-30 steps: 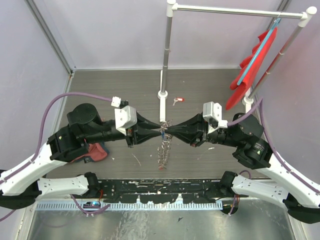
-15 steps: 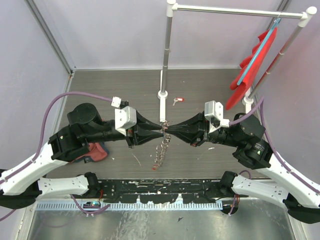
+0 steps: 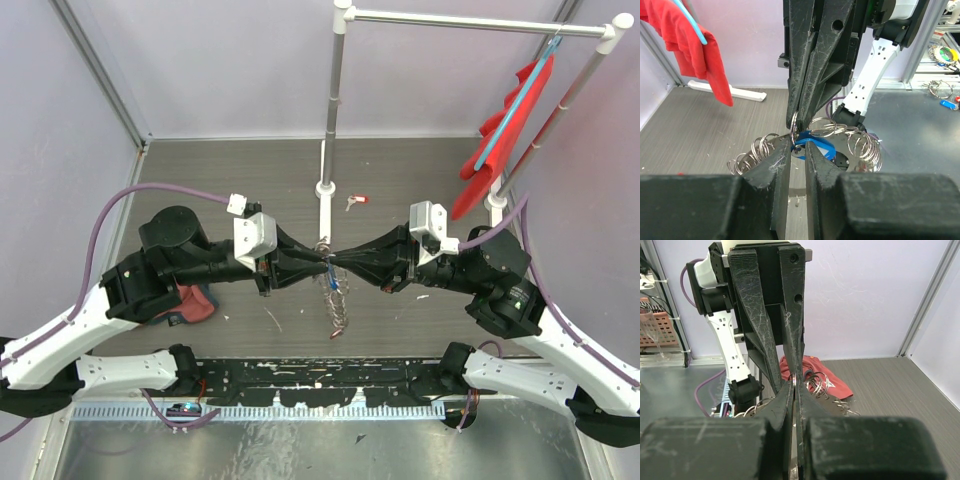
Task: Put the keys on the keyring
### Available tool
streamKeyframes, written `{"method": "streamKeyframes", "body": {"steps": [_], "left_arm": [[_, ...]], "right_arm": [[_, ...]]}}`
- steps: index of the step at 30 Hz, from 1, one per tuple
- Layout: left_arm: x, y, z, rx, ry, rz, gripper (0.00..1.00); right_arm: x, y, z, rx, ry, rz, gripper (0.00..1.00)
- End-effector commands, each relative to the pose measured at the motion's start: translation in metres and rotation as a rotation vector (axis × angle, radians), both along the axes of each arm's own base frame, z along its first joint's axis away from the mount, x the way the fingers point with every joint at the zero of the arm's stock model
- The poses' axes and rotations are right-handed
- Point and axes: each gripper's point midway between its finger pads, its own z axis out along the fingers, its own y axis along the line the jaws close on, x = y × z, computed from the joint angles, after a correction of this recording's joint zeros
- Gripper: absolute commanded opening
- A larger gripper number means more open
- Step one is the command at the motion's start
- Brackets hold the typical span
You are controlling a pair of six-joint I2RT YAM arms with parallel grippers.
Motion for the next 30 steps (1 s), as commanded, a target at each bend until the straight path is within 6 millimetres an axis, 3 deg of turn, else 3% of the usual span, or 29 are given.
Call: {"method": "streamKeyframes", "body": {"steps": [1,11,30], "left_arm": [[0.000,-0.002,0.002,-0.015,-0.010,-0.006,0.22],[0.001,-0.004,-0.001,-0.006,-0.009,-0.007,0.13],[0.001,-0.010,-0.003,0.010,0.000,-0.021,0.07]], "right_arm": [[-0.009,-0.017,0.048,0.147,-0.081,-0.015,0.01],[-0.009,-0.021,0.057,0.180,-0.088,-0.029,0.01],[0.000,-0.026,0.077,0.303,-0.038,-0.066,0.01]]}}
